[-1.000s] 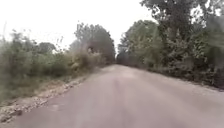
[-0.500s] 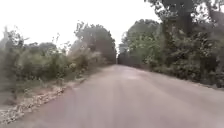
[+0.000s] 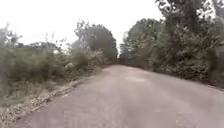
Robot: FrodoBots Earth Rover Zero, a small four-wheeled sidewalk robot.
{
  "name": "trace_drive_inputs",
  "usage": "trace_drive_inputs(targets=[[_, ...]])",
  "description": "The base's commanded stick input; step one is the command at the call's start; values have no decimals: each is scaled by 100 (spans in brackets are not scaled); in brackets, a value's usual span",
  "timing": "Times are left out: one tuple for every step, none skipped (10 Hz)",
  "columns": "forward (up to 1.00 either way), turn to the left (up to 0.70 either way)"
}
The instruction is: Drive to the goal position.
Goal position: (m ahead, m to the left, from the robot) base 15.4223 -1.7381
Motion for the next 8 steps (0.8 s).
trace_drive_inputs(targets=[[100, 0], [100, 0], [100, 0], [100, 0], [100, 0], [100, 0], [100, 0], [100, 0]])
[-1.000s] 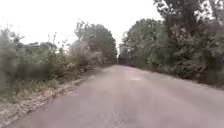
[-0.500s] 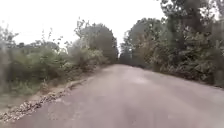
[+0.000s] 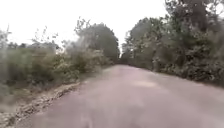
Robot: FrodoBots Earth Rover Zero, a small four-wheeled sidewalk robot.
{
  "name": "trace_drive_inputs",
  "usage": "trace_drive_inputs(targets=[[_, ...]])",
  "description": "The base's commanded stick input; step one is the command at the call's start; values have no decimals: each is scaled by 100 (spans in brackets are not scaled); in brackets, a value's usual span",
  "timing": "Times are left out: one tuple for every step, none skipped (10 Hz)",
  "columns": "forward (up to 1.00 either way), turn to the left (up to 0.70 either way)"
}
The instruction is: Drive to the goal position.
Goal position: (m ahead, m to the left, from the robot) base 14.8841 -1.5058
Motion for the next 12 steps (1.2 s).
trace_drive_inputs(targets=[[100, 0], [100, 0], [100, 0], [100, 0], [100, 0], [100, -2], [100, -23], [100, -40], [100, -40], [100, -34], [100, -12], [100, -4]])
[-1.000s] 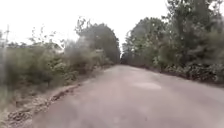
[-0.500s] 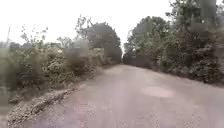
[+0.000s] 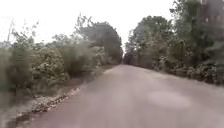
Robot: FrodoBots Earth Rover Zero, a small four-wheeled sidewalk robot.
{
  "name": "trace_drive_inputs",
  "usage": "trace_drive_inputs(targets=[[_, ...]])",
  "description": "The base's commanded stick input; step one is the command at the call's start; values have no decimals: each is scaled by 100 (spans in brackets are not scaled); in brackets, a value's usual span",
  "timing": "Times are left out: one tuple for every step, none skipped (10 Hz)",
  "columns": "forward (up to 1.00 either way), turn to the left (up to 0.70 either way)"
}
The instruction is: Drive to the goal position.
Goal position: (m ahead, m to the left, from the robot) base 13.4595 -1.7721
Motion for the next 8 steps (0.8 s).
trace_drive_inputs(targets=[[100, 0], [100, 0], [100, 0], [100, 0], [100, 0], [100, 0], [100, 0], [100, 0]])
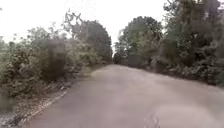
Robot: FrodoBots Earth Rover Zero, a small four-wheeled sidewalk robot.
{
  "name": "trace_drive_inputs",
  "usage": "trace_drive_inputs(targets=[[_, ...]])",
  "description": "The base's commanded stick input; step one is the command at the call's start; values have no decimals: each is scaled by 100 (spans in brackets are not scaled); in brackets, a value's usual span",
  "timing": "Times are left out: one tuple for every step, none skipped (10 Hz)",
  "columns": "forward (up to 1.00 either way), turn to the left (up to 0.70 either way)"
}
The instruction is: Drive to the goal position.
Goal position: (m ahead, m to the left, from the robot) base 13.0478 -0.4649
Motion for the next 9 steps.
trace_drive_inputs(targets=[[100, 0], [100, 0], [100, 0], [100, 0], [100, 0], [100, 0], [100, 0], [100, 0], [100, 0]])
